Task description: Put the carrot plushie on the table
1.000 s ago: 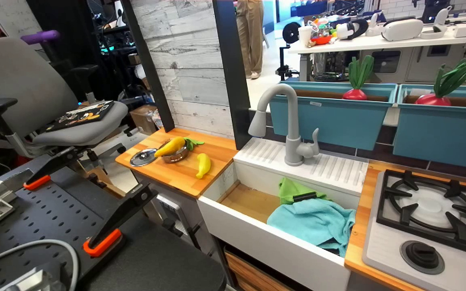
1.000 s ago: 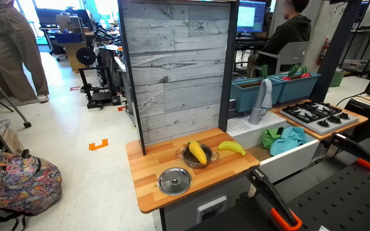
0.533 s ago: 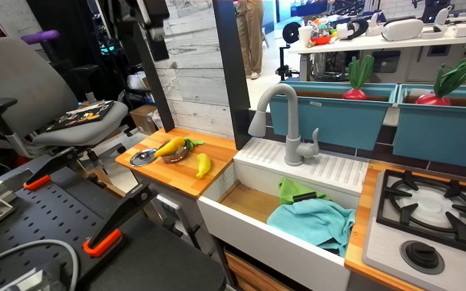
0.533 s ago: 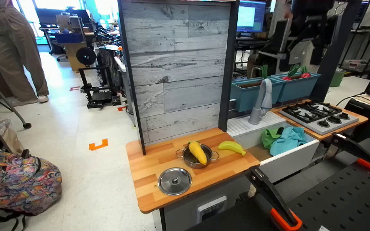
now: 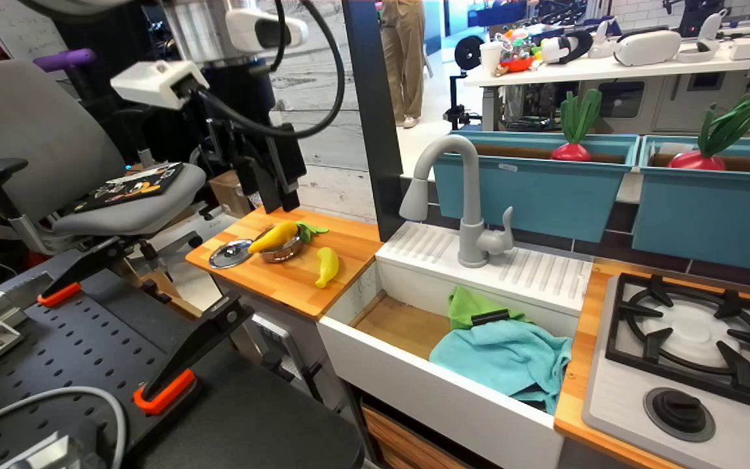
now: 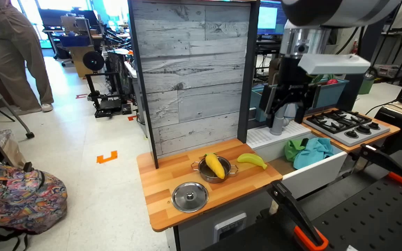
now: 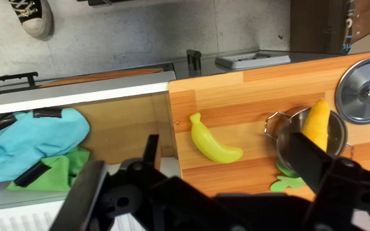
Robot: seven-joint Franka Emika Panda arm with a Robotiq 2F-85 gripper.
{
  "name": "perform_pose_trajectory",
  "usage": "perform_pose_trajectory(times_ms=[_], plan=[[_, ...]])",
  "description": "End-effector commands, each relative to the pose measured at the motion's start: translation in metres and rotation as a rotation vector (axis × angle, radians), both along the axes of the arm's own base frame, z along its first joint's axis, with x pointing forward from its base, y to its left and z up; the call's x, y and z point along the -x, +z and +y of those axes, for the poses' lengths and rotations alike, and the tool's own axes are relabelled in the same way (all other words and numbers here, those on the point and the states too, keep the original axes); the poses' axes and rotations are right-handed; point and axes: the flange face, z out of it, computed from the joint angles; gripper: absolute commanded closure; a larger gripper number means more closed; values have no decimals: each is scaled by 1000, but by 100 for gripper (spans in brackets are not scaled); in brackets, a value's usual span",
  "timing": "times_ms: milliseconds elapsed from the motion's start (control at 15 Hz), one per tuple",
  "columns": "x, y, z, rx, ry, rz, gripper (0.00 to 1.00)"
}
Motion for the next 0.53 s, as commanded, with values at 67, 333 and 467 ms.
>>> perform_pose_trajectory(times_ms=[67, 333, 467], plan=[[-22, -45, 38, -23, 69, 19, 0], [-21, -51, 46, -19, 80, 43, 0], [-19, -53, 46, -18, 79, 48, 0]])
